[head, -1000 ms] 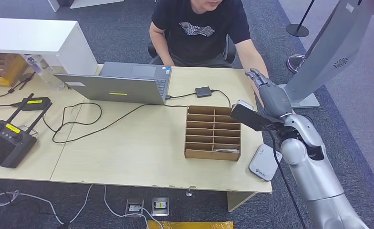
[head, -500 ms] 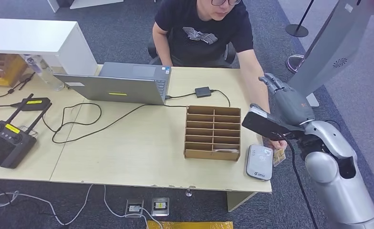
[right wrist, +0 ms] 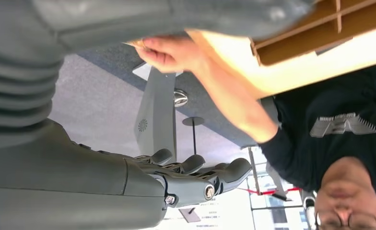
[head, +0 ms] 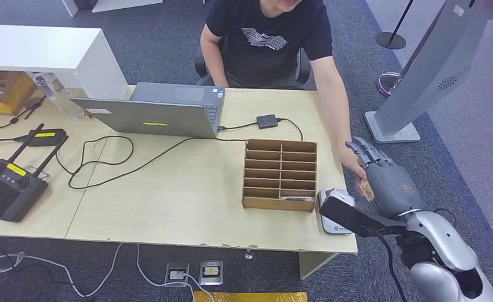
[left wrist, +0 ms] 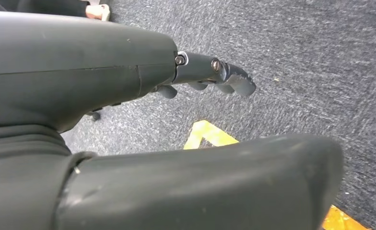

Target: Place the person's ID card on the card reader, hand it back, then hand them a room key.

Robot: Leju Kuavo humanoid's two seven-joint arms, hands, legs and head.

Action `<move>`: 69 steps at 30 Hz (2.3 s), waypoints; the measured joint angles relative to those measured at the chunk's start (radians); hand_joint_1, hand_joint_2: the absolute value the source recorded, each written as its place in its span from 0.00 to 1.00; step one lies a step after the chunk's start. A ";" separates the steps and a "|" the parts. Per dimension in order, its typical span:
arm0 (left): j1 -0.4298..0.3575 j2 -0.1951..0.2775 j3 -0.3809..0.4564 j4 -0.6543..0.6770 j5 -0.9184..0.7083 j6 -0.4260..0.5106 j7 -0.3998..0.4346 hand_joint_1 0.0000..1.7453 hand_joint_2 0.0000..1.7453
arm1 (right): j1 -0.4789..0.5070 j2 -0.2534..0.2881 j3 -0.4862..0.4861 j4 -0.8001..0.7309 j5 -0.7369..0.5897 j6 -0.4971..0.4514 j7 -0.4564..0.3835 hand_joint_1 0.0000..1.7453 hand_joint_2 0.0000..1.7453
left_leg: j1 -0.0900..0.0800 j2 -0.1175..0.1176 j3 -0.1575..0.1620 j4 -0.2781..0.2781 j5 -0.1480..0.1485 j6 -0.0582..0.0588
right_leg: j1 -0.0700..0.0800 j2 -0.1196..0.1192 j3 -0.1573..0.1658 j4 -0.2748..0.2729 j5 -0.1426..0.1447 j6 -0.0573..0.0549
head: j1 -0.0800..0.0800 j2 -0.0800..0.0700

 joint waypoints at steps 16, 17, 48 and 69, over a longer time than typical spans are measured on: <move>-0.002 -0.031 0.011 -0.001 0.005 0.028 0.002 0.00 0.00 | 0.049 0.060 0.079 0.061 0.295 -0.185 -0.097 0.00 1.00 | 0.000 0.000 0.000 0.000 0.000 0.000 | 0.000 0.001 0.000 0.000 0.000 0.000 | 0.000 0.000; -0.003 -0.033 0.013 -0.001 0.005 0.030 0.001 0.00 0.00 | 0.049 0.069 0.083 0.074 0.348 -0.230 -0.101 0.00 1.00 | 0.000 0.000 0.000 0.000 0.000 0.000 | 0.000 0.001 0.000 0.000 0.000 0.000 | 0.000 0.000; -0.003 -0.040 0.032 -0.001 -0.016 0.007 0.002 0.00 0.00 | 0.012 0.199 0.096 0.254 0.395 -0.194 -0.206 0.00 1.00 | 0.000 0.000 -0.001 0.000 0.000 0.000 | 0.000 0.000 0.000 0.000 0.000 0.000 | 0.000 0.000; -0.003 -0.011 0.032 -0.001 -0.041 -0.015 0.002 0.00 0.00 | 0.019 0.252 0.112 0.445 0.385 -0.344 -0.209 0.00 1.00 | 0.000 0.000 -0.001 0.000 0.000 0.000 | 0.000 0.001 0.000 0.000 0.000 0.000 | 0.000 0.000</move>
